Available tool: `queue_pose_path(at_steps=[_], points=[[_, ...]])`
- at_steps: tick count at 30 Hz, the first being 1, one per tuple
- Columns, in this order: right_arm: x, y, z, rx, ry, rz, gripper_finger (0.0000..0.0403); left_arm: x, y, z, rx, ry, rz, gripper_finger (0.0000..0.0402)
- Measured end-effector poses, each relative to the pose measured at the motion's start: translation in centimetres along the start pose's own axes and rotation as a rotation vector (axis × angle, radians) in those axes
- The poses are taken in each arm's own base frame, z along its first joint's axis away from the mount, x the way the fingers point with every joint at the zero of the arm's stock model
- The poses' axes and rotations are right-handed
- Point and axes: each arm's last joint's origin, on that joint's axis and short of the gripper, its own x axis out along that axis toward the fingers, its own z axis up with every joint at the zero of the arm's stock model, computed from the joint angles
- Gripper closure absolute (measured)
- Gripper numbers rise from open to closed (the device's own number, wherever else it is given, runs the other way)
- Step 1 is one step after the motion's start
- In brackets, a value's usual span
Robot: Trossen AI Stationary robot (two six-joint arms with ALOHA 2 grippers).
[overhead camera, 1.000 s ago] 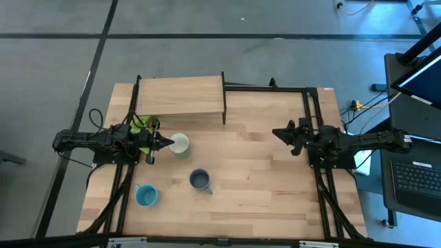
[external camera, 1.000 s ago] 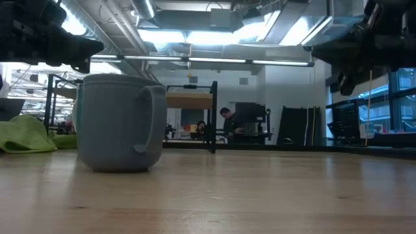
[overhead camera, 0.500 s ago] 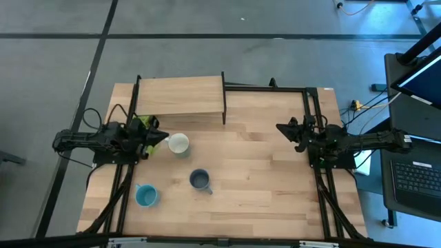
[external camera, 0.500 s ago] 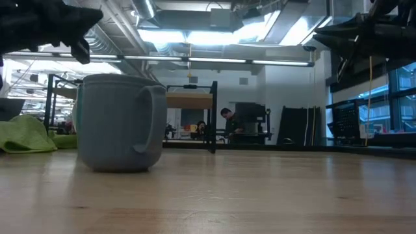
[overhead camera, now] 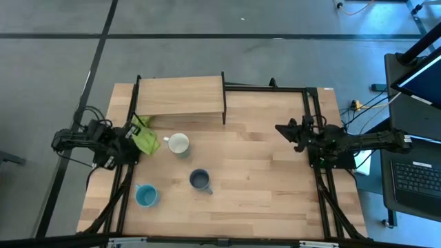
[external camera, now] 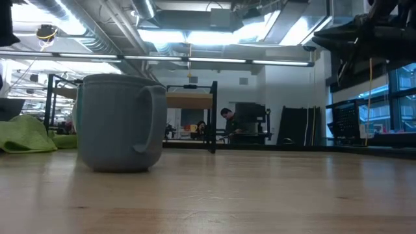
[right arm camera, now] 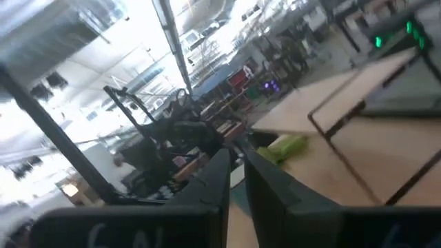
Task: Stack small to large cups/mugs on shelf
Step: Put the green mug on the shelf
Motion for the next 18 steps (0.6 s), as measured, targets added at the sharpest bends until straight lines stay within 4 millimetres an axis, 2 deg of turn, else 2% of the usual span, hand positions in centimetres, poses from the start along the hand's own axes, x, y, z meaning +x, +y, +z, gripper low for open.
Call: queue_pose_path(at_steps=[2,5,8,13,18], points=[[0.0,-0.2,-0.2,0.050,0.015,-0.020,0.0356,0.0,0.5,-0.2,-0.127,-0.023,0.160,0.0401],[0.0,-0.5,-0.4,0.112,0.035,-0.055,0.0356,-0.5,1.8,-1.8,-0.408,-0.012,0.539,0.0401],[0.1,-0.7,-0.2,0.177,0.018,-0.071,0.0356,-1.2,2.4,-2.8,-0.552,-0.037,0.794,0.0401],[0.7,0.5,1.6,0.111,-0.047,-0.054,0.0356,-1.8,2.9,-2.7,-0.514,-0.165,1.044,0.0401],[1.4,2.1,3.8,-0.139,-0.151,-0.108,0.0356,-2.2,3.1,-1.6,-0.413,-0.346,1.205,0.0401]])
